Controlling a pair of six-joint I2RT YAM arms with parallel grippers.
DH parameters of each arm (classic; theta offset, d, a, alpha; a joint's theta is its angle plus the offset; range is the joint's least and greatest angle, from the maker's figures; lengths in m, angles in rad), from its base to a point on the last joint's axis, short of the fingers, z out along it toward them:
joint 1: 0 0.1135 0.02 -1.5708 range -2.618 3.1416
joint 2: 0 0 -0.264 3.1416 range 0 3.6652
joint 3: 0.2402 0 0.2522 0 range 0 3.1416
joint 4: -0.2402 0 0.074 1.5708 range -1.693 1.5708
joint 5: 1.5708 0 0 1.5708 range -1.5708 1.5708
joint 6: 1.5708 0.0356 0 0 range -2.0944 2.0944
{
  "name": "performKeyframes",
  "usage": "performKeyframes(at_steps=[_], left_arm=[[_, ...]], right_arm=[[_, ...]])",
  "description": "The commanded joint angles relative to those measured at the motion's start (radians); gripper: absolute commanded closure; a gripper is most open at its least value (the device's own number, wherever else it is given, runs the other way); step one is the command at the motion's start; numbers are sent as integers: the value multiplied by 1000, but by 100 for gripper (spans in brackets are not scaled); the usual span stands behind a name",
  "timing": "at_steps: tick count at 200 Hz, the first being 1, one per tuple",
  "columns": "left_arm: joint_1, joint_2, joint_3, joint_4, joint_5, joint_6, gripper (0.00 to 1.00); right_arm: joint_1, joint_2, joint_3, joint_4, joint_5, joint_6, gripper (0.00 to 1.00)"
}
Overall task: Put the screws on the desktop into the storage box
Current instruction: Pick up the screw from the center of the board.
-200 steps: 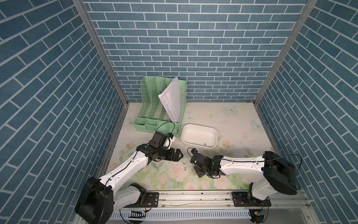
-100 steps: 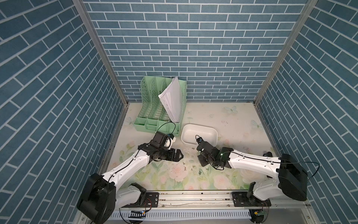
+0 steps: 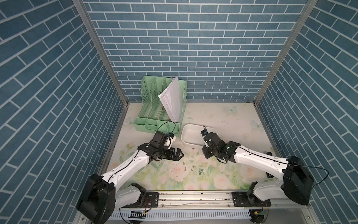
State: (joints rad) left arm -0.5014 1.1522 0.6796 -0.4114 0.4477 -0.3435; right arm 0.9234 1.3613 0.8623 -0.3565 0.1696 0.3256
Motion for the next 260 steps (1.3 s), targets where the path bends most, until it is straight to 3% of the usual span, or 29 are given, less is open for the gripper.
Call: performKeyframes(at_steps=[1, 28, 65, 112, 200, 260], left_arm=[[5, -55, -15, 24, -35, -1, 0], [4, -66, -20, 22, -62, -8, 0], [2, -33, -23, 35, -16, 0, 0], [-3, -84, -19, 37, -17, -2, 0], [19, -24, 0, 17, 50, 35, 0], [18, -65, -2, 22, 20, 9, 0]], right_arm=[[-3, -50, -43, 4, -40, -61, 79], [-3, -60, -71, 3, -80, -72, 73], [7, -61, -107, 43, -183, -71, 70], [32, -61, -111, -9, -175, -71, 68], [141, 37, -19, -51, -71, 128, 66], [167, -54, -93, -113, 16, 233, 64]])
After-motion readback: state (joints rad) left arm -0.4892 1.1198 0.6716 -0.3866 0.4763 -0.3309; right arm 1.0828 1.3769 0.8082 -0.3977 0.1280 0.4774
